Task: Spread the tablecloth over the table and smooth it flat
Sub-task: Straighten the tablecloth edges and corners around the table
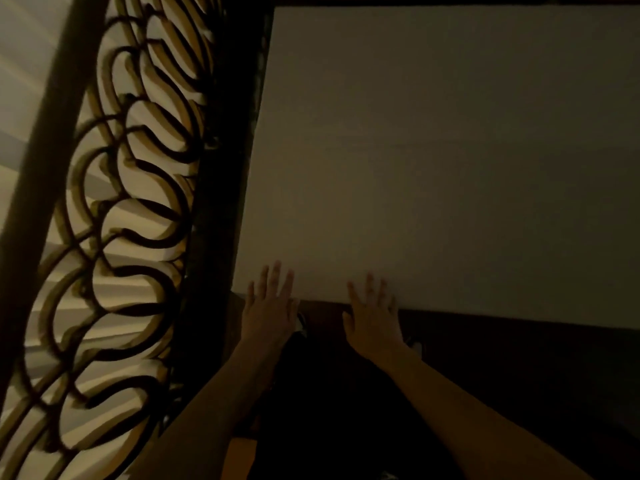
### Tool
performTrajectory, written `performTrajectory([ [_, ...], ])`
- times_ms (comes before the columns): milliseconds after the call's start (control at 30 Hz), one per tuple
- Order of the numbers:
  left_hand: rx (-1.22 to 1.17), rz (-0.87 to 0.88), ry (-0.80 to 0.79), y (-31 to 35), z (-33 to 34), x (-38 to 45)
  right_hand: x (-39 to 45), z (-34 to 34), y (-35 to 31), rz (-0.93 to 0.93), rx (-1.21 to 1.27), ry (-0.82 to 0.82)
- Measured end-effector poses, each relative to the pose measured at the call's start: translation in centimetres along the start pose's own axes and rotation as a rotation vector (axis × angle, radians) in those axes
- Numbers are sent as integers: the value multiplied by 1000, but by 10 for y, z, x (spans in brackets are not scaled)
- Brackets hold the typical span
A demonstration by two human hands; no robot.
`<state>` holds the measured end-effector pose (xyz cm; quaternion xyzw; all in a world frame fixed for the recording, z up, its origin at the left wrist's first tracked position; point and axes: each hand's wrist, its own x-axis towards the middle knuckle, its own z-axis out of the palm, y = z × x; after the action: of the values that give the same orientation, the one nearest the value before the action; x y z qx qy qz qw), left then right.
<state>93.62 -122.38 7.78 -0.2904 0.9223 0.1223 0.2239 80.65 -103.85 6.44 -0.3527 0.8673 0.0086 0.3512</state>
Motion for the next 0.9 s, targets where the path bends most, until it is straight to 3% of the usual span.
performTrajectory([
  [200, 36, 200, -92, -68, 11, 36, 44, 9, -86, 138, 43, 2],
  [533, 46, 288, -144, -139, 41, -3, 8, 35, -91, 205, 161, -250],
  [900, 101, 260, 2, -173, -31, -17, -5, 22, -129, 335, 154, -132],
])
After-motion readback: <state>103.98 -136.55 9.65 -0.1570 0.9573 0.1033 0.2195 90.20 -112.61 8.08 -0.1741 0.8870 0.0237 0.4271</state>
